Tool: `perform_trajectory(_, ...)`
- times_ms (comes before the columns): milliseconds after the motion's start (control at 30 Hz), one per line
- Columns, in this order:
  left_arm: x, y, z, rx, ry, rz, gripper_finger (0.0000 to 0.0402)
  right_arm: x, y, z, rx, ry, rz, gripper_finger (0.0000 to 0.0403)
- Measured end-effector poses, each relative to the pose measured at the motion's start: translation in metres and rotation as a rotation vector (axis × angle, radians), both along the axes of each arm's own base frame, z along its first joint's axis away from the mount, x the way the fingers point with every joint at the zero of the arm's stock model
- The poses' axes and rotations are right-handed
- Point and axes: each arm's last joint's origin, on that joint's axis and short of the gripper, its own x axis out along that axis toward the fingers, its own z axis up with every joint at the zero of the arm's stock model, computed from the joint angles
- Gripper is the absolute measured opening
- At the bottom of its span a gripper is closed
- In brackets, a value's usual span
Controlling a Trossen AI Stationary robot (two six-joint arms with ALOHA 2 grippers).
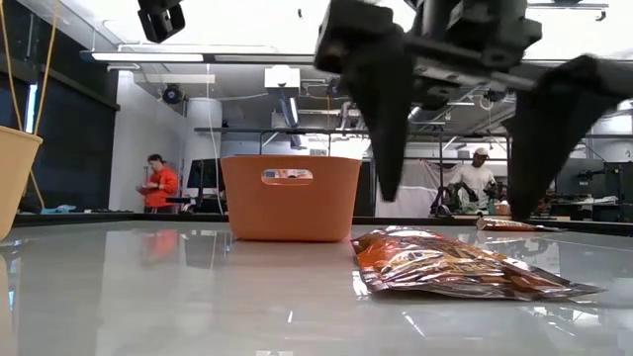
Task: Sort spices by type
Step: Put the bottom orange spice pack into the yellow bin
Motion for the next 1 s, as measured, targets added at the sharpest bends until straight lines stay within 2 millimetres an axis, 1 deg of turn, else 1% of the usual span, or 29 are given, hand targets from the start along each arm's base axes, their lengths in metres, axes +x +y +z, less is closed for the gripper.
perform_trajectory(100,0.000,0.000,0.000,0.001,0.000,0.000,0.0188,0.005,-0.001,-0.007,0.002,-0.013,-0.017,0.0387)
perform_trajectory(333,0.000,0.000,0.000,0.000,0.001,0.000,0.0188,0.010,-0.003,-0.029,0.003,0.047,-0.026,0.0387)
perform_trajectory(467,0.000,0.000,0.000,-0.015,0.006,0.005,0.0188,0.012,-0.002,-0.035,0.013,0.053,-0.021,0.0387)
perform_trajectory(533,0.000,0.000,0.000,-0.015,0.007,0.005,0.0188,0.012,-0.002,-0.035,0.011,0.050,-0.002,0.0381)
perform_trajectory(600,0.000,0.000,-0.001,-0.019,0.015,0.008,0.0188,0.013,-0.002,-0.035,0.007,0.049,0.002,0.0362)
perform_trajectory(667,0.000,0.000,-0.001,-0.019,0.019,0.009,0.0188,0.013,-0.002,-0.036,0.002,0.047,0.011,0.0326)
perform_trajectory(733,0.000,0.000,-0.002,-0.017,0.022,0.011,0.0188,0.013,-0.002,-0.036,0.001,0.045,0.021,0.0274)
perform_trajectory(800,0.000,0.000,-0.002,-0.014,0.023,0.019,0.0188,0.013,-0.001,-0.036,-0.001,0.040,0.038,0.0211)
perform_trajectory(933,0.000,0.001,-0.002,-0.011,0.022,0.031,0.0188,0.012,0.000,-0.033,-0.012,0.034,0.105,0.0072)
perform_trajectory(967,0.000,0.001,-0.002,-0.015,0.021,0.032,0.0188,0.011,0.001,-0.030,-0.014,0.027,0.137,0.0042)
perform_trajectory(1000,-0.001,0.001,-0.001,-0.029,0.017,0.033,0.0188,0.010,0.002,-0.027,-0.018,0.019,0.173,0.0028)
